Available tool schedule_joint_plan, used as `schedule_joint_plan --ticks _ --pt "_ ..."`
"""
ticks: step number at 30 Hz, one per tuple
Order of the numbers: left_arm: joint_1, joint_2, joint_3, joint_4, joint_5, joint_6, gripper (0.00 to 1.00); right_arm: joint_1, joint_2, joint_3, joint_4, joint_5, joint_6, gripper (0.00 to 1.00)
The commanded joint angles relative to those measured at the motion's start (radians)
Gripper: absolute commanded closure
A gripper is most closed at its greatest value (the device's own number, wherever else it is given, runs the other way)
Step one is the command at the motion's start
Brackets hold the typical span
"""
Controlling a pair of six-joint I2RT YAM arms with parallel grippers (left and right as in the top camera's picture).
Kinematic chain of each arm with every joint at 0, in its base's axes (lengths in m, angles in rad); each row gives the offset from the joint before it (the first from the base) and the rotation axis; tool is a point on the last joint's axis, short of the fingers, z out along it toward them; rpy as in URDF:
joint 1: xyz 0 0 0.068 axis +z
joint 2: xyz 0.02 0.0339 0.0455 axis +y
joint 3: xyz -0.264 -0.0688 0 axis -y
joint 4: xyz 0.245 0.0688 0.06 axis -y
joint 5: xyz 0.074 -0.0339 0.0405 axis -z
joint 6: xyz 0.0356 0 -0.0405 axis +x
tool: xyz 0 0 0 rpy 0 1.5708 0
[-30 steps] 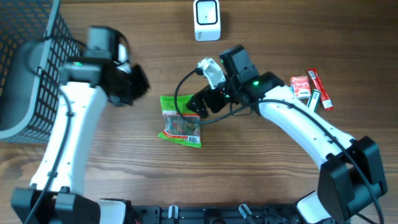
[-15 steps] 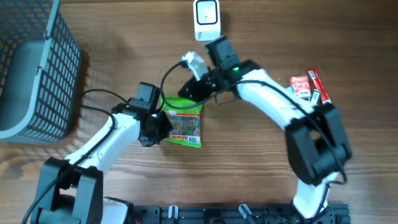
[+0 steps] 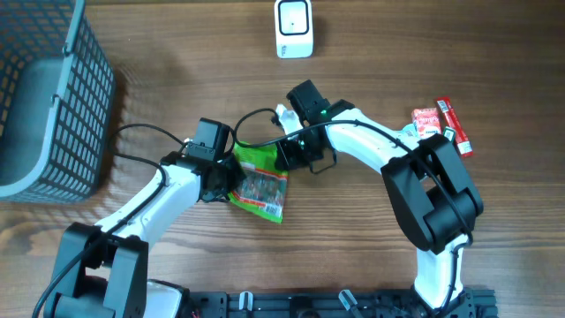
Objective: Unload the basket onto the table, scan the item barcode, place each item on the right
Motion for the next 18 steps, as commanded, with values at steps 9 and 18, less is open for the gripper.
schedule_joint_plan --ticks 9,18 --pt "0.015 -0.026 0.180 -0.184 0.048 0.037 0.96 -0.002 -0.194 -0.037 -0.206 0.029 0.071 0.83" --pt "-0.156 -0.035 -0.020 -0.403 0.289 0.064 0.96 -0.031 -0.267 -0.037 -0.043 0.030 0.096 0.49"
